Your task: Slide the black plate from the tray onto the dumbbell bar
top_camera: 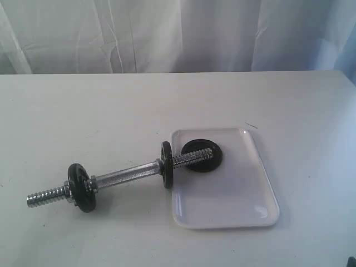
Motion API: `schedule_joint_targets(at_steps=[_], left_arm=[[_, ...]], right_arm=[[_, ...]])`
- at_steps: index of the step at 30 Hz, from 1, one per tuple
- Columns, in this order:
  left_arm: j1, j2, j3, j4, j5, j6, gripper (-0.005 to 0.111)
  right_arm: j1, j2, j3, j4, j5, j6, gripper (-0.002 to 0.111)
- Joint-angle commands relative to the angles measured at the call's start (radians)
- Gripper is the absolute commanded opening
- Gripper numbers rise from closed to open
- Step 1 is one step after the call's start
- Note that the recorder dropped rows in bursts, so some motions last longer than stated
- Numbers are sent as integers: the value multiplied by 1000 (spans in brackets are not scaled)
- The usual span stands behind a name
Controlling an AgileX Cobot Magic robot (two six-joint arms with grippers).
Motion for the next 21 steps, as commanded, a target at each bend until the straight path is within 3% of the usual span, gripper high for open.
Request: schedule_joint_targets(at_steps=[1,4,9,13,14,17,20,21], left_arm=[[3,-4,4,-16,-168,-106,0],[3,-4,2,-35,-282,-259,0],[3,-4,2,-35,-410,-696,0],[3,-4,1,-35,-420,-879,0],[3,-4,-4,-28,-402,-899,0],[-2,67,-171,199,-28,-886,0],[-65,246,-357,243,10,-659,0],[-123,376,-466,243,57,-538,0]], right_arm=[[-4,-4,5,-8,-3,3,0],[-4,-4,5,-8,-3,3,0],[-4,-4,5,-8,-3,3,0],[-4,-4,5,-8,-3,3,0],[-4,-4,5,-8,-3,3,0],[-4,-4,5,-8,-3,3,0],[-4,-4,5,-8,-3,3,0],[-4,-4,5,-8,-3,3,0]])
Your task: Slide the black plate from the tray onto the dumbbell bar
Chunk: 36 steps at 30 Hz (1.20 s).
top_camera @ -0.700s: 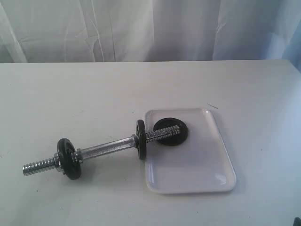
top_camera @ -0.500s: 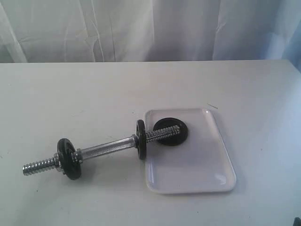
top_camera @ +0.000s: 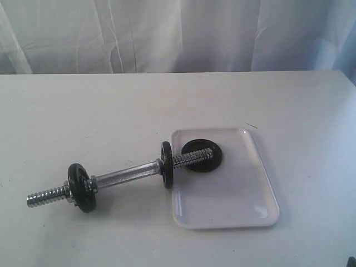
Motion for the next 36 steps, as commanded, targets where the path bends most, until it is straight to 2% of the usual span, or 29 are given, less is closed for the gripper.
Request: schedule_joint_targets(at_steps=[1,3,5,6,8,9,11,14,25,36], left_arm=[[-138,306,-293,37,130,346,0],[-252,560,-509,-21,349,666,0],[-316,764,-669,-101,502,879,0],[-329,854,-718,-130,536,948,4],[-347,1002,-812,-197,570,1072,19],[-346,1071,-851,-231,578,1105,33],[-346,1140,-881,-272,577,1132,50],[-346,1221,-892,-321,571,1190,64],[-354,1437,-895,-387,564,1391,64],[-496,1557,-1023,-364,531,1478,64]], right_arm=[[-4,-4,5,-8,-3,3,0],[-4,-4,5,-8,-3,3,0],[-4,-4,5,-8,-3,3,0],[-4,-4,5,-8,-3,3,0],[-4,-4,5,-8,-3,3,0],[-4,-4,5,-8,-3,3,0],[-4,-4,5,-8,-3,3,0],[-4,-4,5,-8,-3,3,0],[-4,-4,5,-8,-3,3,0],[-4,-4,5,-8,-3,3,0]])
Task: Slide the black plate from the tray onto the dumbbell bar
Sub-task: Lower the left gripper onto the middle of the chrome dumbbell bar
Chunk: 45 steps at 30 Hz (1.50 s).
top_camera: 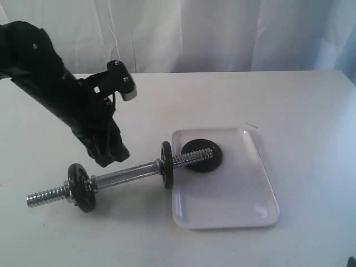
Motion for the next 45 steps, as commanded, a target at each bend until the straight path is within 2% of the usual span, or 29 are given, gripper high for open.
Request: schedule_joint_targets(at_steps=[1,6,15,39,42,45], left_arm=[[-51,65,-51,1,13,13,64],[-83,146,-73,36,9,9,64],[-85,237,-106,67,-7,-10,64],[-85,314,-106,53,-2,-42,64],[-85,314,-106,51,1,-42,61],[-85,314,-106,51,9,-42,47]], right_arm=[[-4,-4,5,-8,-3,3,0],[-4,-4,5,-8,-3,3,0],[-4,-4,5,-8,-3,3,0],[-4,-4,5,-8,-3,3,0],[-4,-4,5,-8,-3,3,0],[-4,-4,5,-8,-3,3,0]])
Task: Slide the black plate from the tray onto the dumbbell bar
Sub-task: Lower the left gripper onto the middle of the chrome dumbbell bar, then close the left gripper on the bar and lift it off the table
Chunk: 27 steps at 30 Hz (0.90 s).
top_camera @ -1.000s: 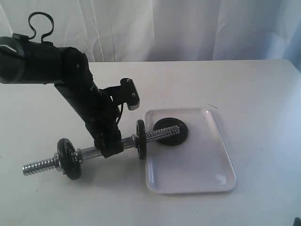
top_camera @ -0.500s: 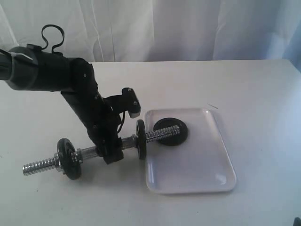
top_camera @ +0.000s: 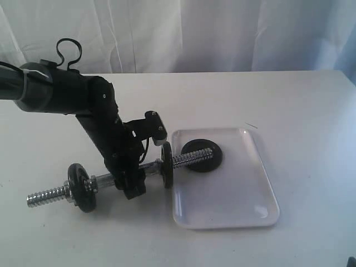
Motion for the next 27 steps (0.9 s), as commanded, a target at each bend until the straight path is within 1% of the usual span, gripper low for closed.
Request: schedule_joint_targets(at_steps=[1,2,3,7,8,14,21,27], left_arm=[[-4,-2,-5,-14,34,-8,42],[-4,-2,-5,-14,39,-8,37],[-4,-2,-5,-14,44,-8,29],[-4,-2,-5,-14,44,-6,3],[-4,-2,-5,-14,44,-6,0],[-4,-2,-5,-27,37,-6,0],[-4,-33,-5,-84,-33,3,0],[-4,-42,-5,-102,-34,3,0]], right_arm=[[-4,-4,5,-8,-3,3,0],[-4,-4,5,-8,-3,3,0],[-4,-4,5,-8,-3,3,0],[-4,-4,5,-8,-3,3,0],[-4,-4,5,-8,-3,3,0],[-4,-4,5,-8,-3,3,0],[-4,-4,5,-8,-3,3,0],[-4,-4,5,-8,-3,3,0]])
